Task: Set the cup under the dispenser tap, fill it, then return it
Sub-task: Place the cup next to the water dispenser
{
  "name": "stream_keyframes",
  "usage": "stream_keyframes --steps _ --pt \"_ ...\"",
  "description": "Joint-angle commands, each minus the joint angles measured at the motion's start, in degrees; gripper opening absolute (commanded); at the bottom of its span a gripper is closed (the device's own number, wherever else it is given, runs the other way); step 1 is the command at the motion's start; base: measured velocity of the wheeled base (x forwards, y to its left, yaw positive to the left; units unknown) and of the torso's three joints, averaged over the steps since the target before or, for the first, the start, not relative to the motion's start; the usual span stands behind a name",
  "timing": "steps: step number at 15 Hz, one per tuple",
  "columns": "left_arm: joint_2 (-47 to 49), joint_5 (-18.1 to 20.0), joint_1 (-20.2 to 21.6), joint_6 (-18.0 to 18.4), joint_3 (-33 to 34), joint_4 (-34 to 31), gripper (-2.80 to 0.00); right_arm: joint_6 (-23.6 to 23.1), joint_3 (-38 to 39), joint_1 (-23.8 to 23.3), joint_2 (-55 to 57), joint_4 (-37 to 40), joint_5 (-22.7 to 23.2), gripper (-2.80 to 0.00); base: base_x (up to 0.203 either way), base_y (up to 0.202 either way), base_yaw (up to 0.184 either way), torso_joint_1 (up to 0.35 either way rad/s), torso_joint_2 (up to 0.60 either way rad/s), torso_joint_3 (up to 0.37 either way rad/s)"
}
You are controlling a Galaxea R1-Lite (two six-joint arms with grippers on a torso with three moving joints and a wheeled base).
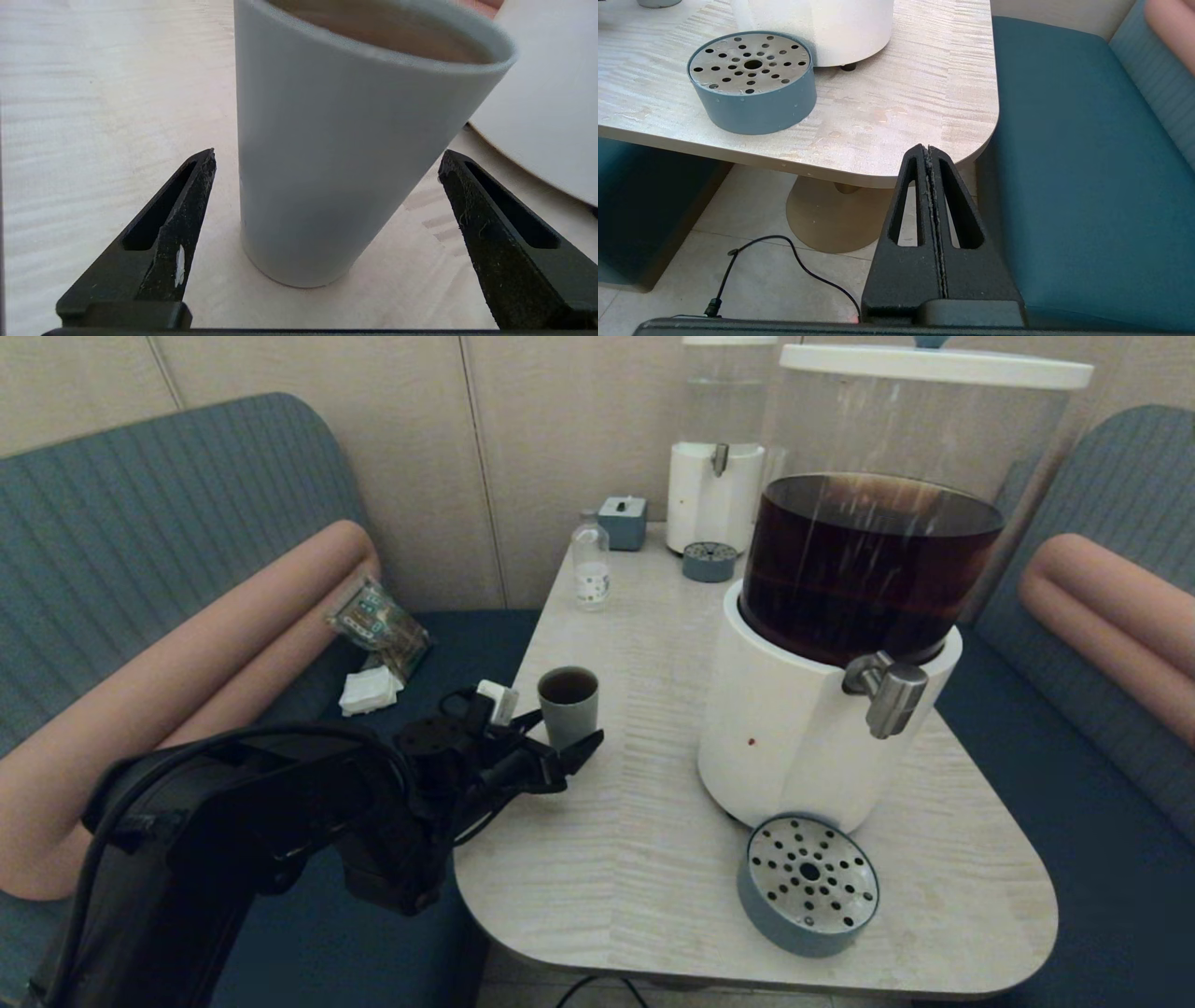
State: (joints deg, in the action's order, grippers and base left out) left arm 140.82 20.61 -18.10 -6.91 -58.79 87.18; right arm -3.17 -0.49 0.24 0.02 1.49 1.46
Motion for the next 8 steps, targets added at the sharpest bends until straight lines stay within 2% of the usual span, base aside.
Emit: stream_keyframes --steps 1,8 --pt "-1.2 0.13 -0.08 -0.04 0.81 0.48 0.0 -0.04 0.0 0.02 -0.02 0.01 0.03 -2.8 0.0 0.0 0.0 0.0 0.0 0.0" --pt "-4.41 0.13 -0.44 0.05 5.26 0.48 0.0 -0.08 0.05 0.02 -0.02 0.01 0.03 -2.8 0.0 0.0 0.0 0.0 0.0 0.0"
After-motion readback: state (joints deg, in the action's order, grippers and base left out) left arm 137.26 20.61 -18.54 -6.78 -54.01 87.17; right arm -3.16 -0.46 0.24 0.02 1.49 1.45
